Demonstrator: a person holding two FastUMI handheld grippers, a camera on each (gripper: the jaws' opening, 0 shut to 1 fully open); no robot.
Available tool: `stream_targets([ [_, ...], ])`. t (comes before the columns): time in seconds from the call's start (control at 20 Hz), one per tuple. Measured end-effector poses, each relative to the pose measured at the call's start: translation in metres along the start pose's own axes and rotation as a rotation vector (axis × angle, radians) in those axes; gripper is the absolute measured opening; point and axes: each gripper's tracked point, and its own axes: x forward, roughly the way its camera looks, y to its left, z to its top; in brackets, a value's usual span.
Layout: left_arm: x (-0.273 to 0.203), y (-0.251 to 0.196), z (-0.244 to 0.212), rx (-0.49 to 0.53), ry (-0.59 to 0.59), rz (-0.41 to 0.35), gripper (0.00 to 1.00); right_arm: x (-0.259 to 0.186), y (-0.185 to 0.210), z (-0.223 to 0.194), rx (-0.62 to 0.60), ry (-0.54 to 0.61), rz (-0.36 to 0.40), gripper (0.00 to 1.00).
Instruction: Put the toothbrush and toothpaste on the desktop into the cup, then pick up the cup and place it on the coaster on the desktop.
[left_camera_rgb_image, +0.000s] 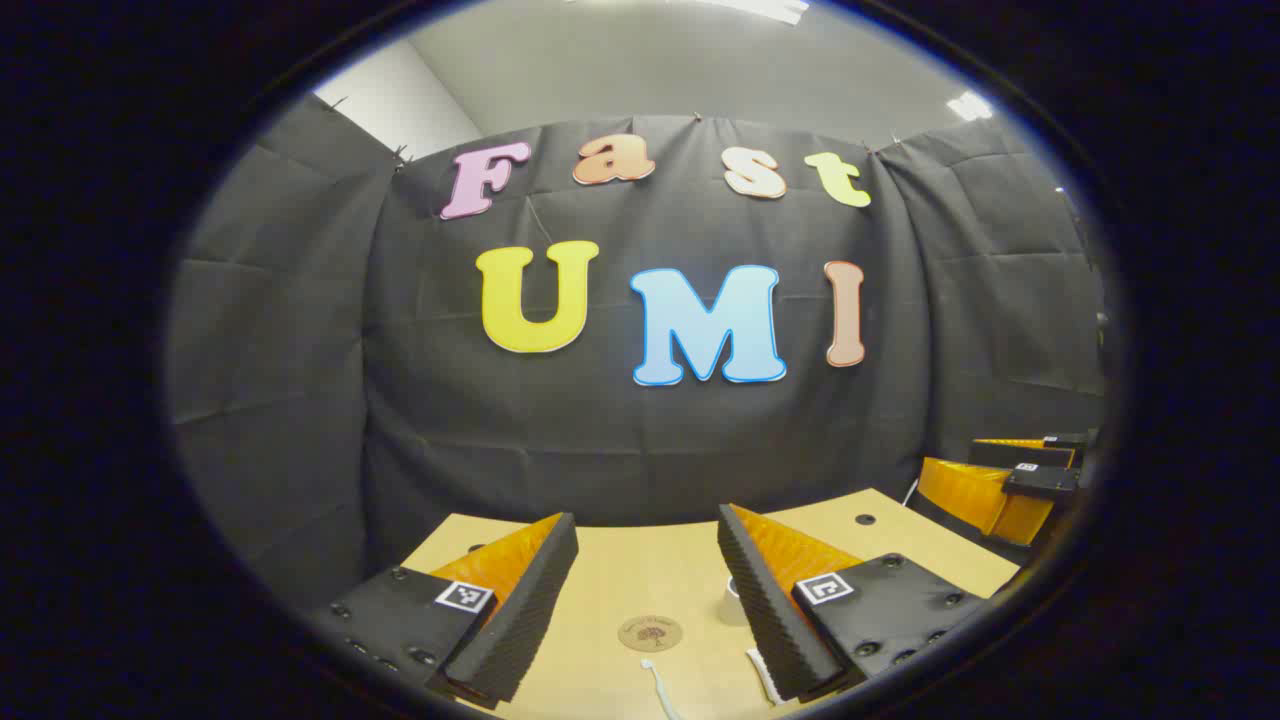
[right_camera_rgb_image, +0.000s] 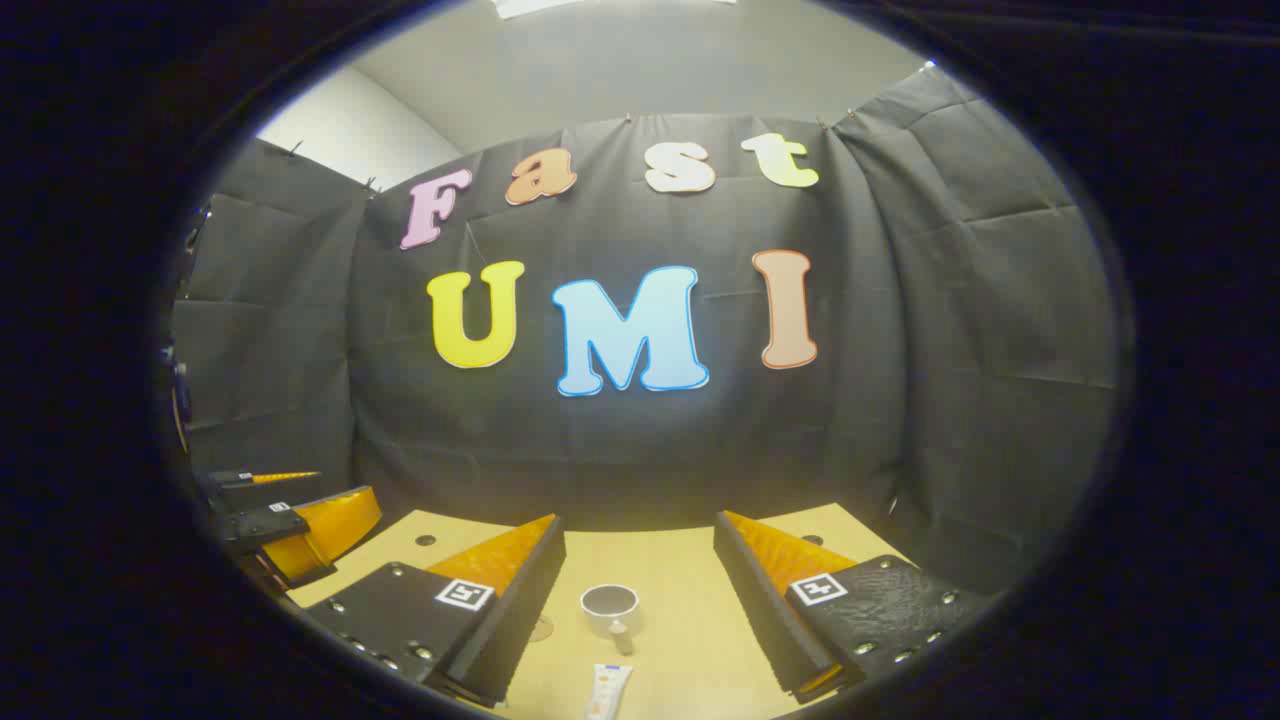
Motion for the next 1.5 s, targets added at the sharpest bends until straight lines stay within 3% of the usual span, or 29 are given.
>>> stream_targets([
  [0.45,0.016,-0.021,-0.037,-0.005,0.113,-0.024,0.91,0.006,0.003,-0.046,0.008,0.167,0.034,0.92],
  [0.75,0.029,-0.025,-0.057,-0.01,0.159,-0.019,0.94,0.012,0.011,-0.075,-0.015,0.255,0.079,0.92],
  [0.95,0.043,-0.029,-0.096,-0.015,0.261,-0.03,0.95,0.02,0.011,-0.112,-0.003,0.391,0.088,0.92],
  [1.2,0.059,-0.032,-0.177,-0.042,0.486,-0.056,0.94,0.026,0.018,-0.178,0.016,0.653,0.109,0.93],
  [1.45,0.063,-0.029,-0.288,-0.126,0.842,-0.055,0.92,0.008,0.022,-0.255,0.047,0.998,0.083,0.94],
  [1.5,0.061,-0.026,-0.309,-0.136,0.899,-0.05,0.96,0.004,0.024,-0.265,0.047,1.044,0.086,0.95],
])
